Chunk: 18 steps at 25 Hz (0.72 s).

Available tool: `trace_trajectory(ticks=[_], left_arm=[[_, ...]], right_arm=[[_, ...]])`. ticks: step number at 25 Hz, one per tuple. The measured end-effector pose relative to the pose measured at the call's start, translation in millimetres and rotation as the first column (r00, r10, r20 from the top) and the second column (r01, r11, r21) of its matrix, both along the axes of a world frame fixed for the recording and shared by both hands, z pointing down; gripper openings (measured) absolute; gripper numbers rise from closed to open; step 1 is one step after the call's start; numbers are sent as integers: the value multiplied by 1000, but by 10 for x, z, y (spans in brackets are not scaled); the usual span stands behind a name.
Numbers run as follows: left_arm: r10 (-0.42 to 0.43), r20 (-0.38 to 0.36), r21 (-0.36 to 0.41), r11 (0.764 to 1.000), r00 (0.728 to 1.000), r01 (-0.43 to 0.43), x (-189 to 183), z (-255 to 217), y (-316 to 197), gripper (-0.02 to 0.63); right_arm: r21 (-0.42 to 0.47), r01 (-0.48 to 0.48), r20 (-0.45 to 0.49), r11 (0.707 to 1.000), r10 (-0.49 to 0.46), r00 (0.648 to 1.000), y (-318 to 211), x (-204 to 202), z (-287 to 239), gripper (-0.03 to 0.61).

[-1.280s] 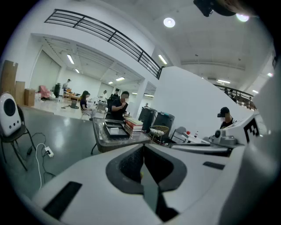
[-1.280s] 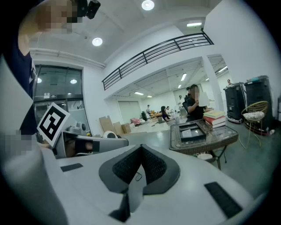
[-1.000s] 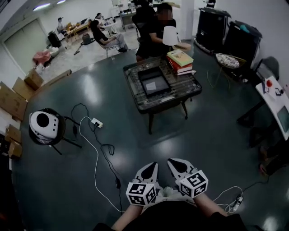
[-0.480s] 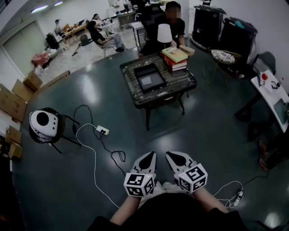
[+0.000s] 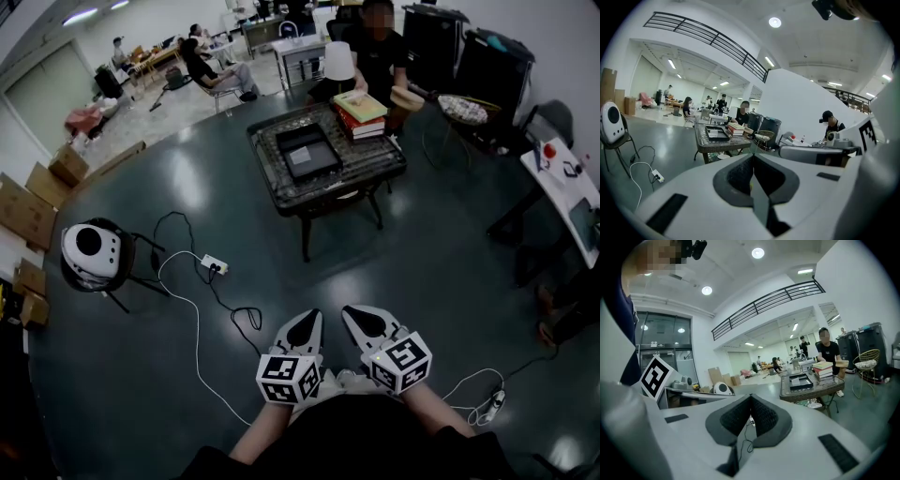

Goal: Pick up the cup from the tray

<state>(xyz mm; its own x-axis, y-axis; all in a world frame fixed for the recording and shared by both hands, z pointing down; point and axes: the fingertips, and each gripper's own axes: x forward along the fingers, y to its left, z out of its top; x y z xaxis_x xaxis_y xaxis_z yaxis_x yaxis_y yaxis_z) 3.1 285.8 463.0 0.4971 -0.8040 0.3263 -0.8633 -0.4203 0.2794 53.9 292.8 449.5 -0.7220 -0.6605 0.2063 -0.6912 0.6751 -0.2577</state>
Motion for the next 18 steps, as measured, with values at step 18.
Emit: trace_trajectory(ticks=[18], left_arm=[[-36,21,-45,998,999,37,34,112,-201,12]], right_arm=[[-53,10,-7,999,-11,1000,-258,102,92,12]])
